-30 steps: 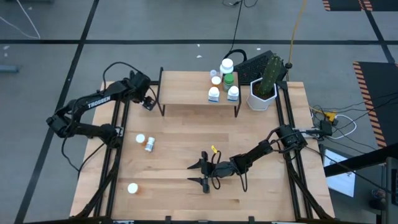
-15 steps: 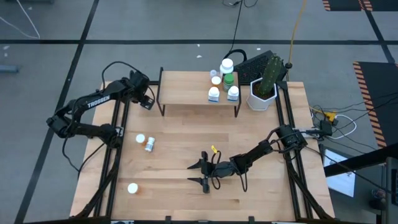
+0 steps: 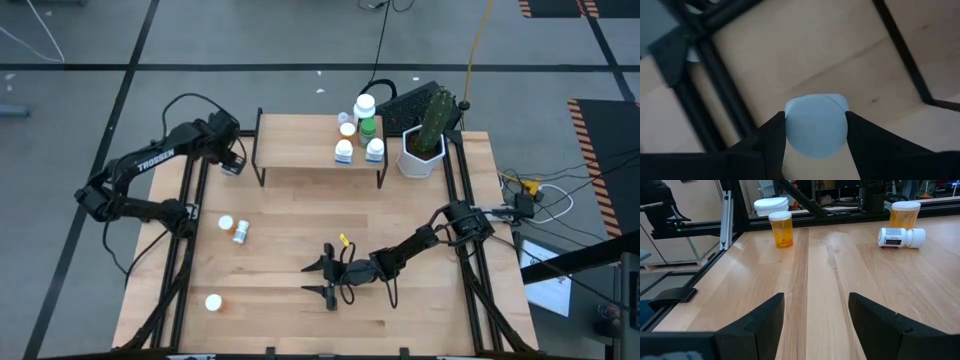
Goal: Pick and place medicine bottles onto shelf by color
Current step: Put the top white blue pill bottle on the shelf
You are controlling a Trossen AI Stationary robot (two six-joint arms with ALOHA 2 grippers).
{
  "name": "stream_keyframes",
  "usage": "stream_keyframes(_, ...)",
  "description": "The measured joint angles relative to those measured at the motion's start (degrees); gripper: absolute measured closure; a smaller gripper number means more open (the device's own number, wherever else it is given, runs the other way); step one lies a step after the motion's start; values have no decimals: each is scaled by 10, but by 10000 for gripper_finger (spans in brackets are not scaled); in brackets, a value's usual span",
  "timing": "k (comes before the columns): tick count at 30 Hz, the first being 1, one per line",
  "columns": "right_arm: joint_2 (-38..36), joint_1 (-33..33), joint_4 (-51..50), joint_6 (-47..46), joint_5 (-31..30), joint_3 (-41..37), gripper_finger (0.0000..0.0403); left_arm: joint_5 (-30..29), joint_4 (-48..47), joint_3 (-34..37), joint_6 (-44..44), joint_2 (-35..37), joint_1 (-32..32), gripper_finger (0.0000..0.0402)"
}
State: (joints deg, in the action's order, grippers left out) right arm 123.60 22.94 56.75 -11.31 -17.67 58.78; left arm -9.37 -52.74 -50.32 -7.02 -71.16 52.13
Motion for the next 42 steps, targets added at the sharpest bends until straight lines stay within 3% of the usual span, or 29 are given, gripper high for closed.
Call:
stream_keyframes(10, 0, 0, 0, 0, 0, 0, 186, -22, -145, -218, -55, 3, -80, 215)
stream_keyframes(17, 0, -1, 0, 0, 1, 0, 186, -26, -109, -327, -112, -11, -162, 215)
stream_keyframes(23, 0, -10, 7, 0, 15, 0, 186, -27, -80, -437, -125, -136, -195, 215)
stream_keyframes(34, -1, -15, -5, 0, 30, 0, 186, -22, -71, -721, -99, -405, -199, 215)
stream_keyframes(38, -1, -16, -28, 0, 30, 0, 186, -6, -72, -774, -96, -459, -199, 215)
stream_keyframes(42, -1, -15, -39, -10, 30, 0, 186, 4, -78, -784, -96, -478, -197, 215)
